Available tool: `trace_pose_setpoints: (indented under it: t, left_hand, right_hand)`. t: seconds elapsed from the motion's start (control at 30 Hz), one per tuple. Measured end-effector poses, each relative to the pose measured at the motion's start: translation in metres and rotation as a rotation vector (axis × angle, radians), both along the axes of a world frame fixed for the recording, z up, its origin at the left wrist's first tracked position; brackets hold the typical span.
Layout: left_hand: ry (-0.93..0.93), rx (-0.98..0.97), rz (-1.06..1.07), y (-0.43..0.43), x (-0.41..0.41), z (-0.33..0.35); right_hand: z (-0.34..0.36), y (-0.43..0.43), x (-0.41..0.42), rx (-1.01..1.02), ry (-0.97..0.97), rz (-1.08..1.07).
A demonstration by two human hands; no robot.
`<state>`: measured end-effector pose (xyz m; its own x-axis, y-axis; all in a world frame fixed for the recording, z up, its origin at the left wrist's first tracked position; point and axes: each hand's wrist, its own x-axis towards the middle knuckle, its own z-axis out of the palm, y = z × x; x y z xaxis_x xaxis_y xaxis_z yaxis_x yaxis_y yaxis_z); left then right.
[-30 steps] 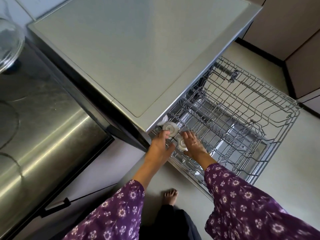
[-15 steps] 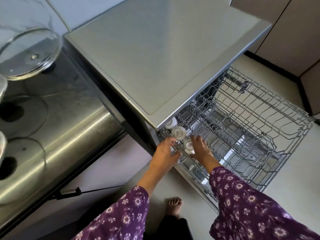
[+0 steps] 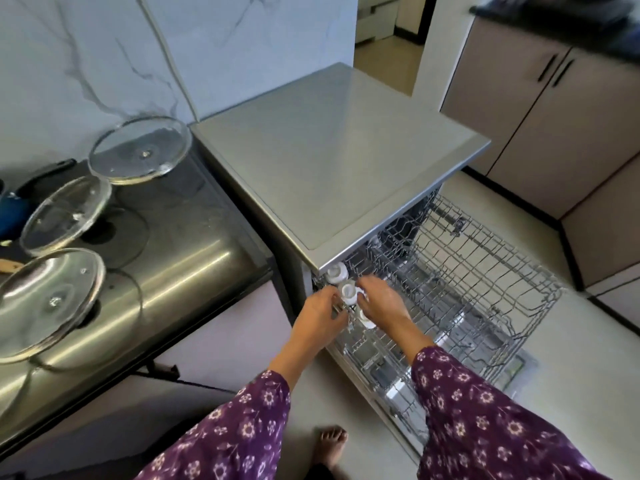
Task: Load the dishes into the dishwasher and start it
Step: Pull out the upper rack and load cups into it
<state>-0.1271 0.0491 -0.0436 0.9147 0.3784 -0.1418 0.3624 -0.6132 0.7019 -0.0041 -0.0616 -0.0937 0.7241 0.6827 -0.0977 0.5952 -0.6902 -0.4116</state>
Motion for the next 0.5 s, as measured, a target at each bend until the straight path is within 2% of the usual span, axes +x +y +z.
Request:
trace_pose_setpoints:
  t: [0.23, 0.37, 0.5]
  left_hand:
    - [-0.183, 0.058, 0.148, 0.029, -0.042, 0.092]
    - [-0.27, 0.097, 0.312, 0.07, -0.093, 0.133]
    - [-0.301, 0.172, 0.485, 0.122, -0.161, 0.157]
  right_hand:
    - [0.12, 0.038, -0.067, 0.303, -0.229, 0.189]
    - [0.179, 0.091, -0.102, 0.349, -0.205, 0.226]
    - [0.215, 0.151, -0.142, 0.431, -0.227, 0.354]
